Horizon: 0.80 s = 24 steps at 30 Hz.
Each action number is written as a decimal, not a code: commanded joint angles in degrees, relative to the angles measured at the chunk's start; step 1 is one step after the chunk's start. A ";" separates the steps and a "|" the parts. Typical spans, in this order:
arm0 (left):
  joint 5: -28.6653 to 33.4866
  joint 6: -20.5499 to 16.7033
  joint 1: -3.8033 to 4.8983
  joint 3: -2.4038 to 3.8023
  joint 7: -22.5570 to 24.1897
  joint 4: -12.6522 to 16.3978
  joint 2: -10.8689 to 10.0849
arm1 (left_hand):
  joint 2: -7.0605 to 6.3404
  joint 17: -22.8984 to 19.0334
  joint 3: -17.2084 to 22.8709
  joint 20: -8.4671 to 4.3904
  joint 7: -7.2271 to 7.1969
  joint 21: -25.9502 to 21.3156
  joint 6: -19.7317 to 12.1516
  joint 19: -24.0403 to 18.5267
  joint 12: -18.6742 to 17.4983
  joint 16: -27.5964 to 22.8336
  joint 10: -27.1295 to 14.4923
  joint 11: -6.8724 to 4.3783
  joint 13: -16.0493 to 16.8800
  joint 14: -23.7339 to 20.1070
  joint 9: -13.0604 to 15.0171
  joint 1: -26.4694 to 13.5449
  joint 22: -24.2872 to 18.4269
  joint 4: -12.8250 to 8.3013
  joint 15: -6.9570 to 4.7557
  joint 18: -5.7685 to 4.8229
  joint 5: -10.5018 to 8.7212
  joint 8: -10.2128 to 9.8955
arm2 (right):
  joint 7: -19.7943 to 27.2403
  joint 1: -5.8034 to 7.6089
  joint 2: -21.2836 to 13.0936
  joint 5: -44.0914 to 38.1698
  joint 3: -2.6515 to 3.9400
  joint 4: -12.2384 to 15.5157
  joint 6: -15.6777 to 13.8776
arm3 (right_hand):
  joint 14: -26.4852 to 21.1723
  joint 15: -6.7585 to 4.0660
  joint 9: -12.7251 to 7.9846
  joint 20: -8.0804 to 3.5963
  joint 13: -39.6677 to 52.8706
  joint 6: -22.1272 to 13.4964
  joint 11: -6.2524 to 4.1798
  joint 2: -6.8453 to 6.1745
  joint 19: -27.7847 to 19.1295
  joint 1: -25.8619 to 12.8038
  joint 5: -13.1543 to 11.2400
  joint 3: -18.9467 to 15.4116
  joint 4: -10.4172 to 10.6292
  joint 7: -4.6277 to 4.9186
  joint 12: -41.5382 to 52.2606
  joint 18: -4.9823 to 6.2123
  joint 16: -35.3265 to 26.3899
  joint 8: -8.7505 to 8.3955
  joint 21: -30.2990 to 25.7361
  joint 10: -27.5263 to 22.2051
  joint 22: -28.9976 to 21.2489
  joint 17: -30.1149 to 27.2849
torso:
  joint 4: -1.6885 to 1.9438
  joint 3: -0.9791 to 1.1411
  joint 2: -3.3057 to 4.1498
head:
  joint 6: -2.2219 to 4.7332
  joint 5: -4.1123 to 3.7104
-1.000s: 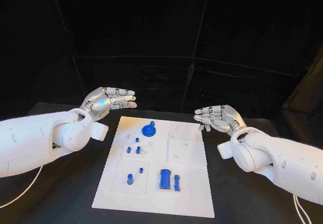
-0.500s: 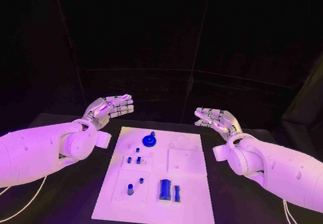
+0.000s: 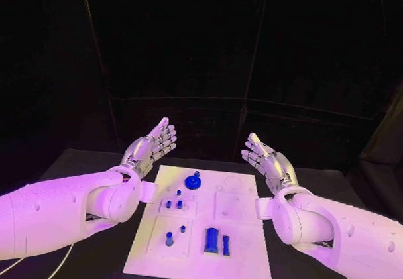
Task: Assemble the parts on the task board
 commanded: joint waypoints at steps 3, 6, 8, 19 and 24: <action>-2.65 -14.82 -1.54 1.44 -0.73 4.44 -0.74 | 0.03 -0.18 -2.52 -6.21 -2.10 -0.46 -8.25 -6.67 -0.42 -3.34 -8.58 -1.79 -0.16 -8.17 -0.14 -10.60 -2.40 0.13 -1.00 -5.23 -0.44 -0.46 | 3.07 -0.31 -0.42 5.26 0.25 1.92 -7.44 | -9.15 -0.10 -2.13 -1.97 -5.97 -8.46 -0.50 -0.12 -9.13 -13.92 -2.32 1.00 -0.46 -2.35 -0.41 -1.72 -6.41 -0.44 -3.77 -9.47 -4.01 -7.17 | 0.05 0.07 -0.14 | -0.01 -0.01; -3.03 -17.64 -2.31 2.13 -0.90 6.32 -1.05 | 0.03 -0.18 -6.93 -6.21 -2.10 -0.46 -10.02 -8.13 -0.42 -3.34 -10.46 -1.79 -0.16 -9.95 -0.14 -12.89 -6.49 0.13 -1.00 -5.23 -0.44 -0.46 | 3.08 -0.31 -0.42 5.27 0.25 1.93 -7.45 | -10.93 -0.10 -2.13 -1.97 -5.97 -10.11 -0.50 -0.12 -10.92 -16.63 -2.32 1.00 -0.46 -2.35 -0.41 -5.74 -7.65 -0.44 -3.77 -11.37 -4.79 -8.57 | 0.05 0.07 -0.14 | -0.01 -0.01; -3.16 -18.64 -2.58 2.37 -0.96 6.99 -1.17 | 0.03 -0.18 -6.93 -6.21 -2.10 -0.46 -11.00 -8.87 -0.42 -3.34 -11.46 -1.79 -0.16 -10.91 -0.14 -14.13 -6.49 0.13 -1.00 -5.23 -0.44 -0.46 | 3.08 -0.31 -0.42 5.27 0.25 1.93 -7.45 | -11.93 -0.10 -2.13 -1.97 -5.97 -11.05 -0.50 -0.12 -11.92 -18.15 -2.32 1.00 -0.46 -2.35 -0.41 -5.74 -8.34 -0.44 -3.77 -12.37 -5.23 -9.36 | 0.05 0.07 -0.14 | -0.01 -0.01; -3.25 -19.27 -2.76 2.52 -1.00 7.41 -1.24 | 0.03 -0.18 -6.93 -6.21 -2.10 -0.46 -15.16 -12.24 -0.42 -3.34 -15.82 -1.79 -0.16 -15.07 -0.14 -19.47 -6.49 0.13 -1.00 -5.23 -0.44 -0.46 | 3.08 -0.31 -0.42 5.27 0.25 1.93 -7.45 | -18.95 -0.10 -2.13 -1.97 -5.97 -17.51 -0.50 -0.12 -18.92 -28.80 -2.32 1.00 -0.46 -2.35 -0.41 -5.74 -17.02 -0.44 -3.77 -19.69 -10.68 -14.81 | 0.05 0.07 -0.14 | -0.01 -0.01; -3.25 -19.27 -2.76 2.52 -1.00 7.41 -1.24 | 0.03 -0.18 -6.93 -6.21 -2.10 -0.46 -16.54 -13.27 -0.42 -3.34 -17.25 -1.79 -0.16 -16.39 -0.14 -21.25 -6.49 0.13 -1.00 -5.23 -0.44 -0.46 | 3.08 -0.31 -0.42 5.27 0.25 1.93 -7.45 | -24.34 -0.10 -2.13 -1.97 -5.97 -22.54 -0.50 -0.12 -24.34 -37.05 -2.32 1.00 -0.46 -2.35 -0.41 -5.74 -17.02 -0.44 -3.77 -25.30 -10.68 -19.08 | 0.05 0.07 -0.14 | -0.01 -0.01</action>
